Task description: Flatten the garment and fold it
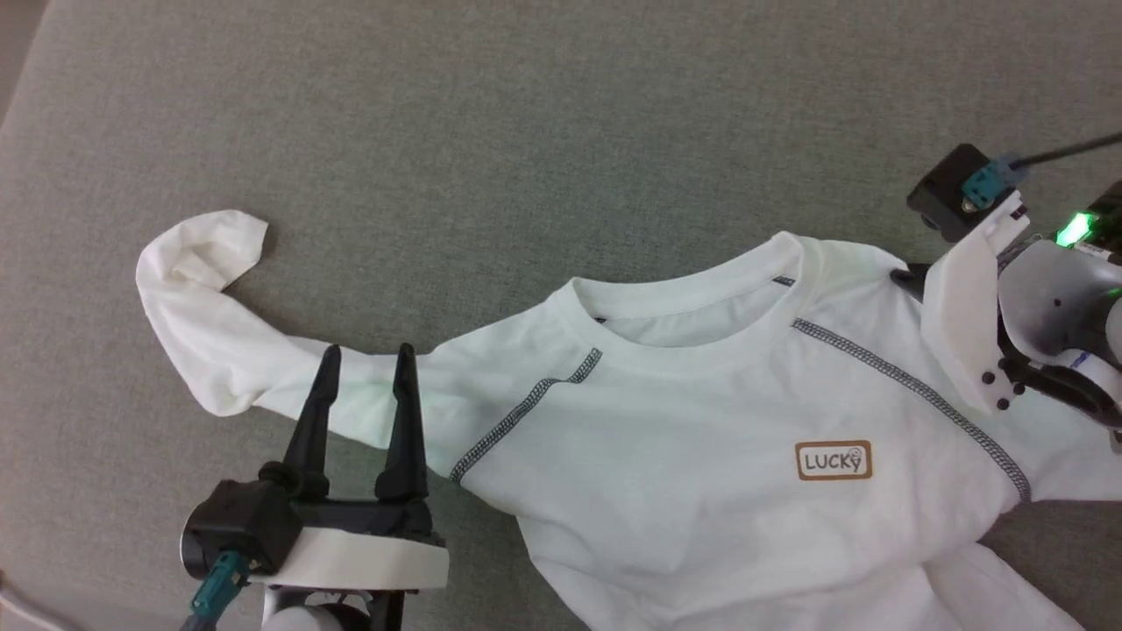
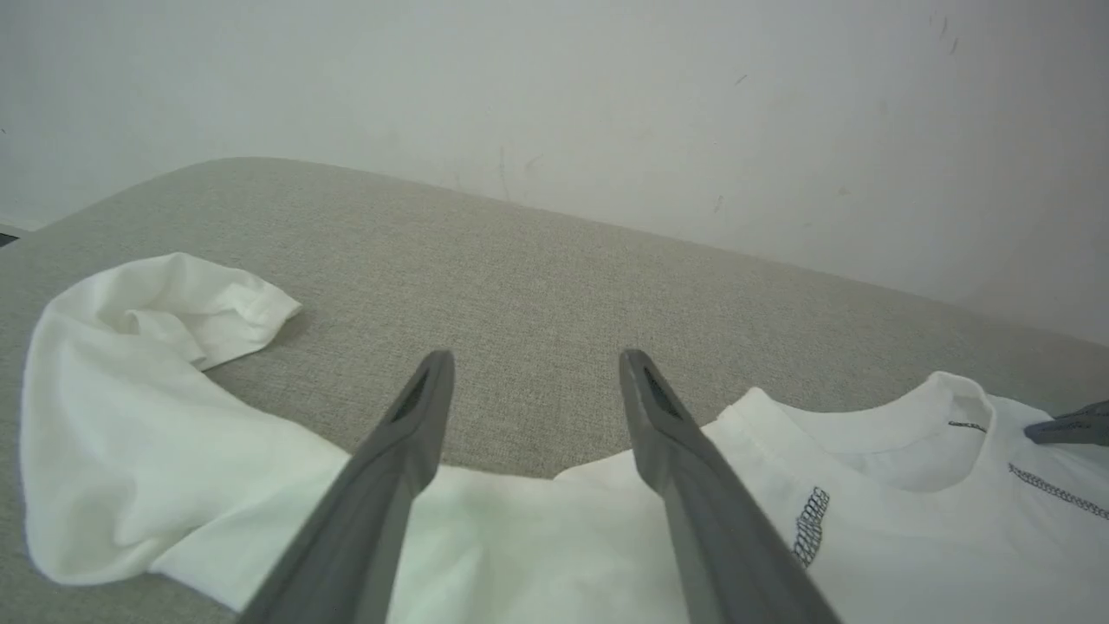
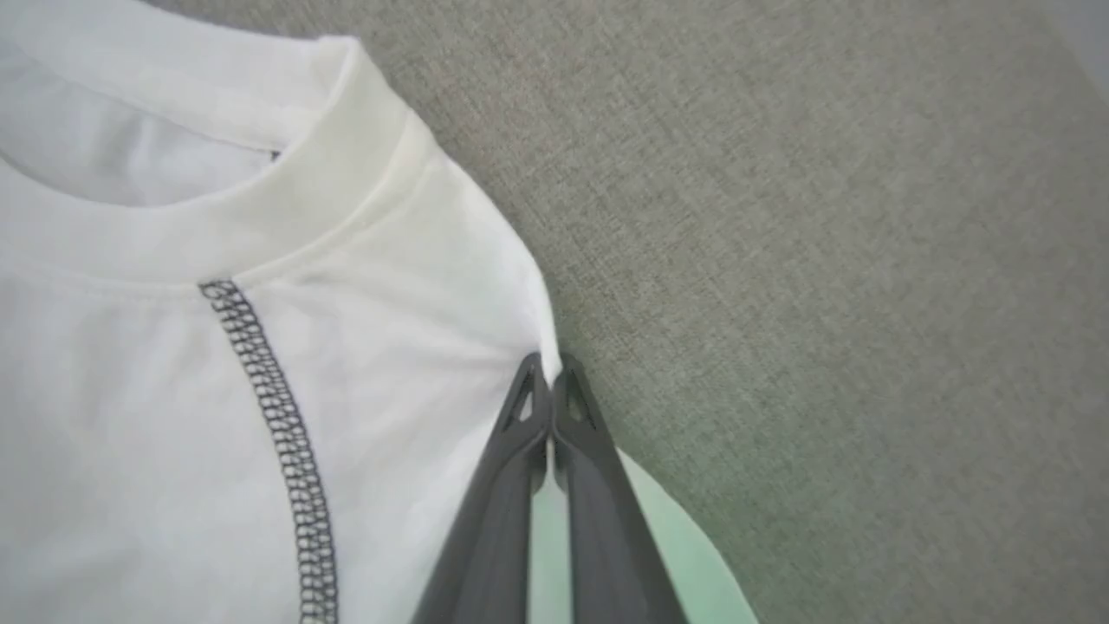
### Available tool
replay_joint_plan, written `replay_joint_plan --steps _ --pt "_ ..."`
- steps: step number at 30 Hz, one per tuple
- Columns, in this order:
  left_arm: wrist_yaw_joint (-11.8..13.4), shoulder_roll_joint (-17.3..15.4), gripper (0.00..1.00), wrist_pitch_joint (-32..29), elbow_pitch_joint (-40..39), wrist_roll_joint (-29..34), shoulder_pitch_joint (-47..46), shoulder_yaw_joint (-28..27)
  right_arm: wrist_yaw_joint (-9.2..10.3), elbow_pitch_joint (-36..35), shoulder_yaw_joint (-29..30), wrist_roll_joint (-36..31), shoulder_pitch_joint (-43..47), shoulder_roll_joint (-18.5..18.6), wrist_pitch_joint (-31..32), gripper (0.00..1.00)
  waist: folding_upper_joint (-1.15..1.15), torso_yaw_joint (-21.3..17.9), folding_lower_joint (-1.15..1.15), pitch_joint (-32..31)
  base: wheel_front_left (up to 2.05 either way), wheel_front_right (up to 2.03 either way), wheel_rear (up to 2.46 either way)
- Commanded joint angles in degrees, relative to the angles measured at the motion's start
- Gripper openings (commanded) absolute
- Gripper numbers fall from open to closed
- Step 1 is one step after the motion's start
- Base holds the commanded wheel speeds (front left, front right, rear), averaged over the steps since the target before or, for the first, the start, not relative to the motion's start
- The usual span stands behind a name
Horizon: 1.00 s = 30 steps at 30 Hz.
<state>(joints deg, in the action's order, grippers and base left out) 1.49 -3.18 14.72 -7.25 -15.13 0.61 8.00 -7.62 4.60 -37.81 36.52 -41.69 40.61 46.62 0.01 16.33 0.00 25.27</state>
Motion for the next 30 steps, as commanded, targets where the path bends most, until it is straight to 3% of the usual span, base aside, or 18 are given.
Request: replay_joint_plan --steps 1,4,10,13,19,26,30 --pt "-0.38 0.30 1.00 0.28 0.17 0.17 -0.79 -0.49 0.13 2.00 0.27 -1.23 1.89 -0.35 -3.08 0.00 -0.01 -1.92 0.00 -2.33 0.00 0.00 0.00" --pt "-0.87 0.30 1.00 0.28 0.30 0.91 -0.52 -1.17 0.13 3.68 2.64 -3.36 3.01 -1.49 -10.12 0.00 -0.01 -3.48 0.00 -4.26 0.00 0.00 0.00" --pt "-2.03 0.04 1.00 0.28 0.62 1.93 0.16 -2.20 0.13 6.94 7.06 -7.24 7.27 -2.06 -18.48 0.00 -0.01 -6.32 0.00 -6.83 0.00 0.00 0.00" --pt "-2.66 -0.39 1.00 0.28 1.29 2.33 0.23 -2.37 0.13 8.44 9.94 -9.48 10.63 -2.35 -21.99 0.00 -0.01 -7.72 0.00 -7.62 0.00 0.00 0.00" --pt "-5.02 -3.02 1.00 -1.00 2.31 3.75 -3.20 -0.58 0.13 9.49 14.32 -11.80 14.98 -6.29 -26.67 0.00 -0.01 -9.62 0.00 -7.90 0.00 0.00 0.00" --pt "-8.78 -12.36 1.00 -15.92 2.93 4.60 -19.83 9.31 0.13 7.82 13.82 -13.46 13.82 -8.95 -27.79 0.00 -0.01 -10.57 0.00 -6.60 0.00 0.00 0.00" --pt "-8.94 -21.49 1.00 -29.99 5.61 -6.17 -31.24 23.16 0.13 6.51 11.65 -13.69 11.17 -9.92 -27.61 0.00 -0.01 -12.00 0.00 -4.76 0.00 0.00 0.00"
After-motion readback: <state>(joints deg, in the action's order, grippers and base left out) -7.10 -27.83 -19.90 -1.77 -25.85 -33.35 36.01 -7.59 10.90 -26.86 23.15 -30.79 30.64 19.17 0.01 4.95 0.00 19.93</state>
